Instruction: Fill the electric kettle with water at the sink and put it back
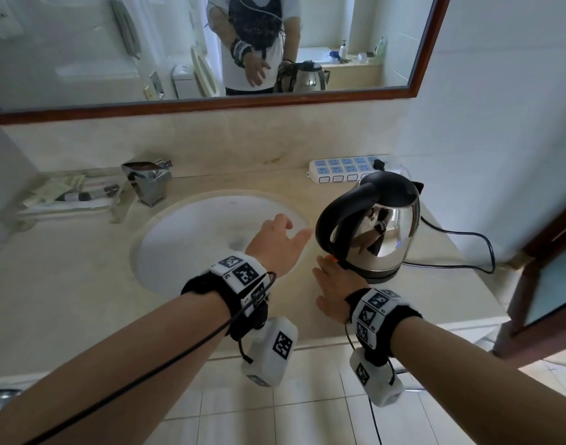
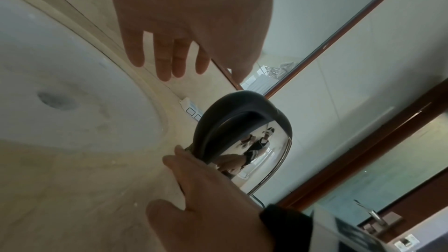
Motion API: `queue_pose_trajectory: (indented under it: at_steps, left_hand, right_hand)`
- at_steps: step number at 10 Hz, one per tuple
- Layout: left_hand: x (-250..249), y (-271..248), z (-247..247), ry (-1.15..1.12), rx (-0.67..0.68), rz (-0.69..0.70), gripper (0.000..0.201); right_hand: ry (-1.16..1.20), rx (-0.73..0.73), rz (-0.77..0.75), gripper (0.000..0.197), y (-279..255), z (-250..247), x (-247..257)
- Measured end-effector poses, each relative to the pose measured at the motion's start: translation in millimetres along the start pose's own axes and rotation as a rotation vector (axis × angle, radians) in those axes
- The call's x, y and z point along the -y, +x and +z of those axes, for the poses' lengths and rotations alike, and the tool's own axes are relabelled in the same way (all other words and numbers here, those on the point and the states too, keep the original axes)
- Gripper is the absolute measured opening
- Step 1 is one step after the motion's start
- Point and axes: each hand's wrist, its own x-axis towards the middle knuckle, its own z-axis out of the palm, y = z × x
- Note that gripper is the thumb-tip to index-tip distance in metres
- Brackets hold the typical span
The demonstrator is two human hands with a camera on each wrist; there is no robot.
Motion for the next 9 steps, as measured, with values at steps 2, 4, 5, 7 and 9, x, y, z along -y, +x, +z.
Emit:
queue_pose_trajectory:
  at_steps: [2,4,5,7,9]
  left_hand:
    - [3.5,3.3,-6.0,0.023,0.02,-0.009,0.057]
    - [8.6,6.1,-3.9,0.023,0.036,-0.033,0.058]
    - [10.7,5.3,-6.8,0.028,0.032,-0.047,0.057]
    - [17.1,-0.3,-24.1,0.067,0.013,-0.036,0.055]
    - [25.0,-15.2,-70.8,0.095,-0.083,0.008,0.055]
  right_hand:
    - [0.033,0.028,0.084,0.061,10.8,-1.1,-3.2]
    - [-0.012,0.112,0.131,0.062,19.9,3.2,-1.0]
    - [0.007,0.117,0.15,0.061,22.3,1.7,1.9]
    - [0.089,0.035,0.083,0.051,14.4,-22.4,24.5]
    - [0.123,-0.116,0.043,0.046,11.9,-71.7,58.0]
